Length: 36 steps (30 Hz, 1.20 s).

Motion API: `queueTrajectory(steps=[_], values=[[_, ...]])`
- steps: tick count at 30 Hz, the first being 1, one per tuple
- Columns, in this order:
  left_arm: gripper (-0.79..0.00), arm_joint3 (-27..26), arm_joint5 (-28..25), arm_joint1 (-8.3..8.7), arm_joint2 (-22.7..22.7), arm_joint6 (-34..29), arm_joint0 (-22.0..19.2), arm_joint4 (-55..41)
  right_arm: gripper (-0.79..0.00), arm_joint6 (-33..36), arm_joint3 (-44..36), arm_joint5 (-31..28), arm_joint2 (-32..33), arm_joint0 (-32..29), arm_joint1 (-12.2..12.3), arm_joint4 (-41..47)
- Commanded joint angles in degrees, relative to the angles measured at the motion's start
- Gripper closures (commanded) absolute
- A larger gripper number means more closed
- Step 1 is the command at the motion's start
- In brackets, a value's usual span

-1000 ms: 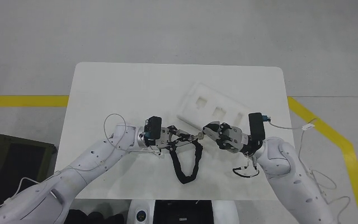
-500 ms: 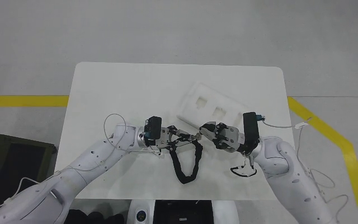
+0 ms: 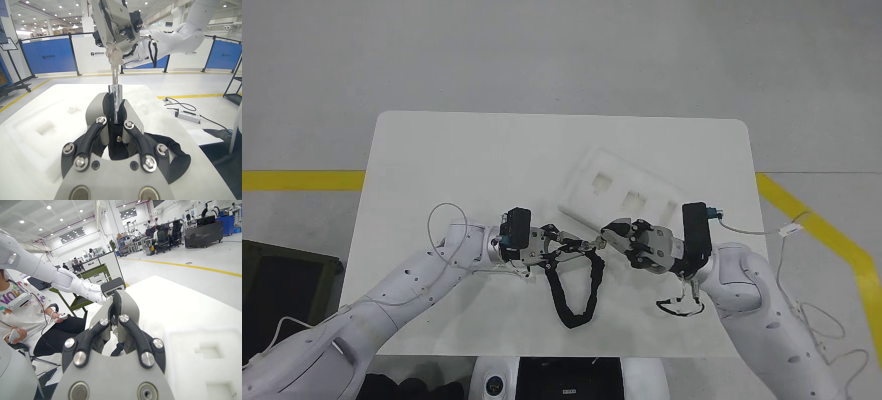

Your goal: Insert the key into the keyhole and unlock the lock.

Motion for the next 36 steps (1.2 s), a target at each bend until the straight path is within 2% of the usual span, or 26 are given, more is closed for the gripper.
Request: queueTrajectory(steps=[1,12,19,29,36], values=[[0.000,0.00,0.00,0.00,0.00,0.00,0.00,0.00,0.000,0.16,0.28,0.17,-0.35,0.26,-0.08,-0.02],[0.000,0.00,0.00,0.00,0.00,0.00,0.00,0.00,0.000,0.34,1.72,0.25,-1.05,1.24,-0.35,0.67],[0.000,0.00,0.00,0.00,0.00,0.00,0.00,0.00,0.000,-0.30,-0.06,0.34,0.51,0.40,-0.22,-0.14],[0.000,0.00,0.00,0.00,0.00,0.00,0.00,0.00,0.000,2.55,0.83,1.32,-1.41,0.93,-0.40,0.77],[0.000,0.00,0.00,0.00,0.00,0.00,0.00,0.00,0.000,3.18,-0.34,1.95,-0.35,0.94,-0.26,1.33]])
